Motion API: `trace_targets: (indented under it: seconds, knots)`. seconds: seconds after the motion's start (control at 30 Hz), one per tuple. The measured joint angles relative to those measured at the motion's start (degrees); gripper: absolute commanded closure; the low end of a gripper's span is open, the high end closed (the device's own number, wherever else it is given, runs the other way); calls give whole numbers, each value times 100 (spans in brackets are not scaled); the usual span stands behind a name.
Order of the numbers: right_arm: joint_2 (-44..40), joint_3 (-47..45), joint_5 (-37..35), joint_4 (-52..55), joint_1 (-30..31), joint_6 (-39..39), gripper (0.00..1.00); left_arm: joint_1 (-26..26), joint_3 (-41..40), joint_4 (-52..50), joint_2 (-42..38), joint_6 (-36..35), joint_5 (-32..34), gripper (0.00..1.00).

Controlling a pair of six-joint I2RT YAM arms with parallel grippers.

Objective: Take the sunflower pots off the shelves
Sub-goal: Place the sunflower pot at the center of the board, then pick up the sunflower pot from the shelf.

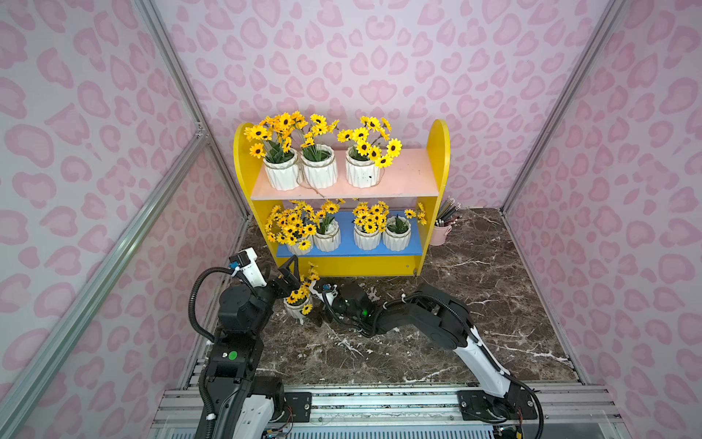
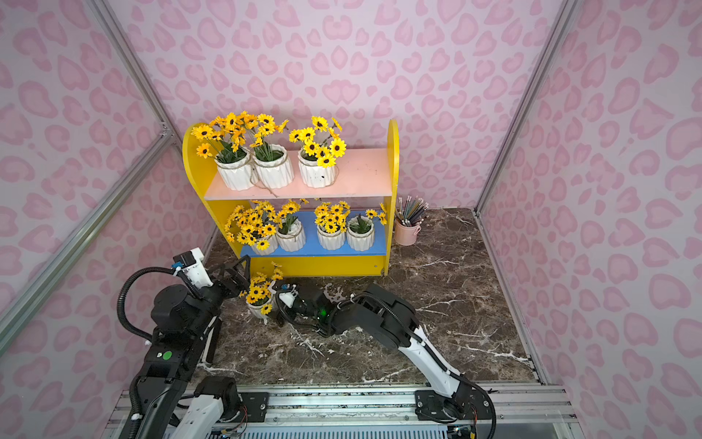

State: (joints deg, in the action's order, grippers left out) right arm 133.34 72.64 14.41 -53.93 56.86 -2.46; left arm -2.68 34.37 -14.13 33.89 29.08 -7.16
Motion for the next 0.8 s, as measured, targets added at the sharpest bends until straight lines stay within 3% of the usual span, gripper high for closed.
trace_targets:
  seconds: [0.4, 0.8]
  knots:
    - [-2061, -2264, -389, -26, -96, 94, 7, 0, 774, 20, 387, -48, -525, 3]
    - [-4782, -2852, -951, 1145, -254, 48, 9, -20, 533, 688, 599, 546, -1322, 2]
